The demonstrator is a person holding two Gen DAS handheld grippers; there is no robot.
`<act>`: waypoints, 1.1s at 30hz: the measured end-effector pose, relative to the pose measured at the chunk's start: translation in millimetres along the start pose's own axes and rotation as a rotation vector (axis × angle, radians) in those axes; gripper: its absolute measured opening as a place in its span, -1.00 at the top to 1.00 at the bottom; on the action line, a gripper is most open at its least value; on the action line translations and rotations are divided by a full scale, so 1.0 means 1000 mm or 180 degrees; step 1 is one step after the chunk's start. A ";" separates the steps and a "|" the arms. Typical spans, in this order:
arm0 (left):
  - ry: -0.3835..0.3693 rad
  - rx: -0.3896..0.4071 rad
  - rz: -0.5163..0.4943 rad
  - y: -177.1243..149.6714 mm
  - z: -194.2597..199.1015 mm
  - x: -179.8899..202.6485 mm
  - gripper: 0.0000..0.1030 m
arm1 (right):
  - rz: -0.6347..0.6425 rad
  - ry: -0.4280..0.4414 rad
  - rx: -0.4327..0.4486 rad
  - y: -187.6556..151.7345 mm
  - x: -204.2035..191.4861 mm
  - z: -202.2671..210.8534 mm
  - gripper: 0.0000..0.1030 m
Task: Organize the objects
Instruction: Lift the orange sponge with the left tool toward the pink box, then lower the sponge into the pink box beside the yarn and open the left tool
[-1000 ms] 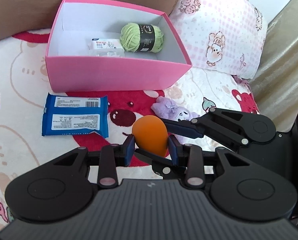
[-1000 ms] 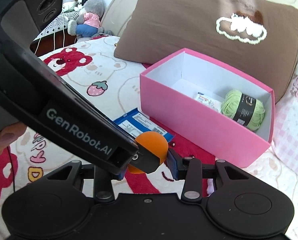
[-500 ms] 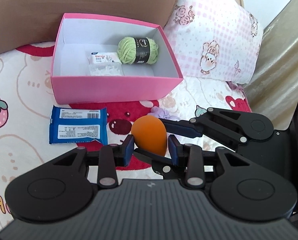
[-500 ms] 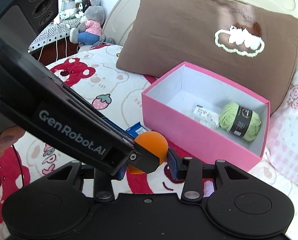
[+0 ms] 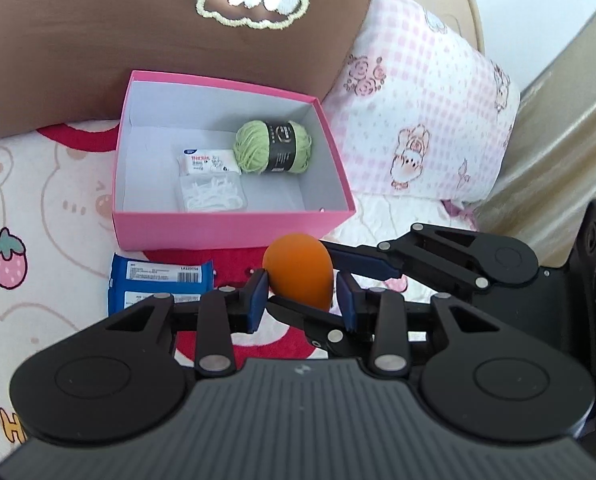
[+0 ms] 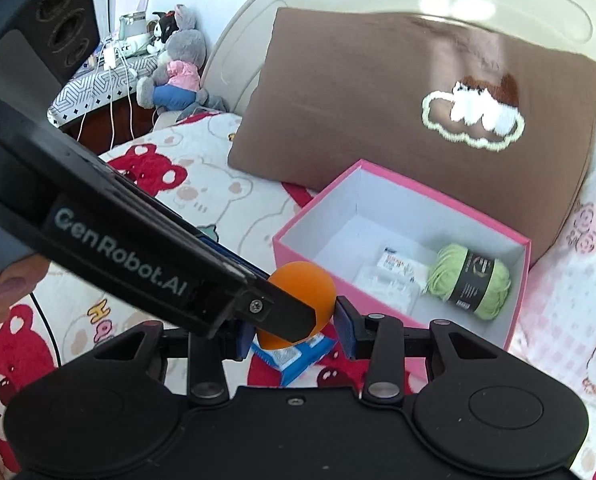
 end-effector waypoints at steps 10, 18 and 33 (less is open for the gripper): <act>-0.0045 0.0035 0.0039 0.046 -0.003 -0.002 0.32 | 0.0073 -0.0138 0.0101 0.031 0.022 -0.007 0.12; -0.0015 0.0068 0.0124 0.091 -0.023 -0.009 0.33 | 0.0128 -0.0254 0.0148 0.051 0.045 -0.033 0.12; 0.0224 -0.0082 0.0275 0.133 -0.110 -0.047 0.32 | -0.0081 -0.0202 0.0054 0.050 0.106 -0.119 0.13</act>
Point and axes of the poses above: each gripper's, at about its wrist camera, not at the fingertips, and z roughly against the way its jaws point, x to its right, y to its top, the point moved 6 cm from there along -z, roughly the way its jaws point, and after that the axes turned 5 degrees about y, right-handed, at the moved point
